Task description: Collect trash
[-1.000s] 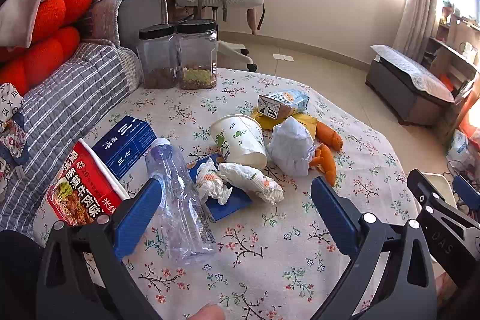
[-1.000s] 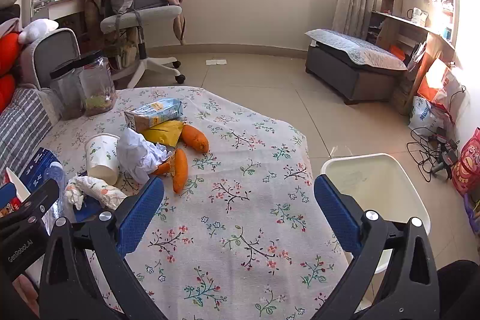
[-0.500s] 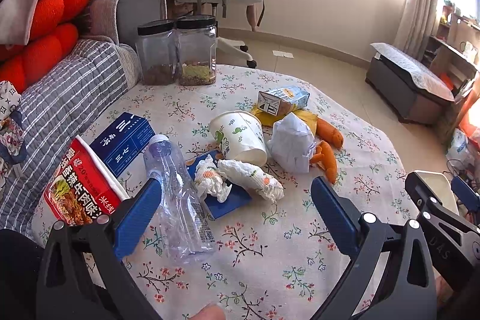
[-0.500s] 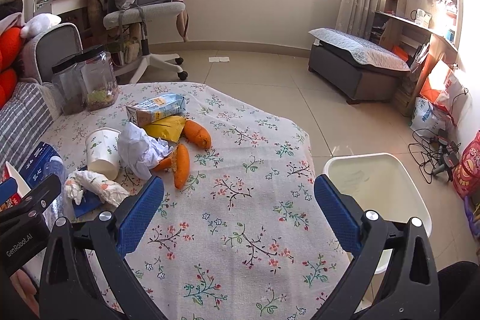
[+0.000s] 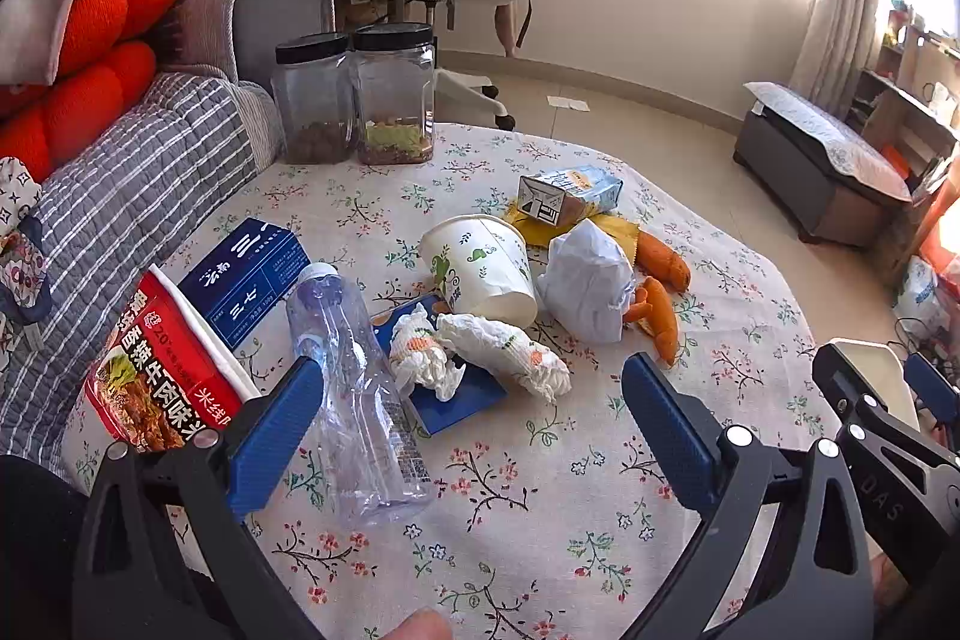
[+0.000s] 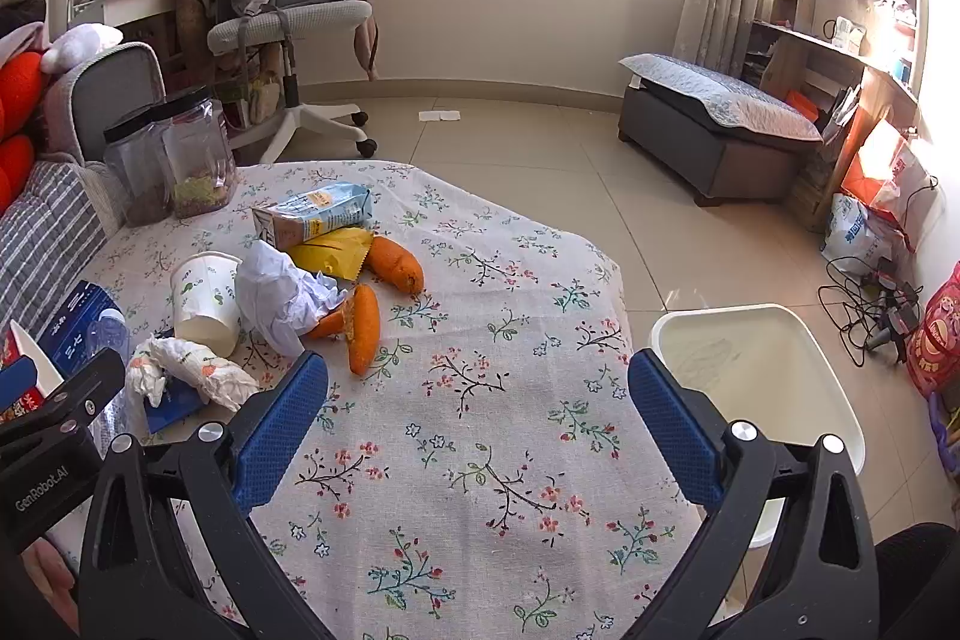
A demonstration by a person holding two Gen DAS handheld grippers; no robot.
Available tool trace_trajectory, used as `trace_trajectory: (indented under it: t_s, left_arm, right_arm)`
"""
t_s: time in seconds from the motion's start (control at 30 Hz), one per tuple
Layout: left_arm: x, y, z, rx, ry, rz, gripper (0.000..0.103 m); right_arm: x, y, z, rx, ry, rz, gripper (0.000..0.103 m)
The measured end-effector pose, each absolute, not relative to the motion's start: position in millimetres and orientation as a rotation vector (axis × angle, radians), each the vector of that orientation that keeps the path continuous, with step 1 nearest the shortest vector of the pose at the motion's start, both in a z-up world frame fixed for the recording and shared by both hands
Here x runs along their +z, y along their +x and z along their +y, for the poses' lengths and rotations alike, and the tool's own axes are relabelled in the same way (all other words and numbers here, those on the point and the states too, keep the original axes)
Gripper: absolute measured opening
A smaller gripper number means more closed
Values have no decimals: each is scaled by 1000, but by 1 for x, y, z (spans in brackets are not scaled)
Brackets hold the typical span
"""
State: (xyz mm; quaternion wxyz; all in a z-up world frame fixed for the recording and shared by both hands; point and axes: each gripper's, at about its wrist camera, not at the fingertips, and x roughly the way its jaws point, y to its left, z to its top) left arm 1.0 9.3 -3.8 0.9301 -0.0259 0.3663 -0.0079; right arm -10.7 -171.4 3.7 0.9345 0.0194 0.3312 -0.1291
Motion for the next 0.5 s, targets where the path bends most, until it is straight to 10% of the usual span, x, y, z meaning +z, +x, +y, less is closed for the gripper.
trace_trajectory:
  t_s: [0.5]
  left_arm:
    - [-4,1,10,-17,-51,751,97]
  right_arm:
    - [1,-10,-170,-263,38,681,96]
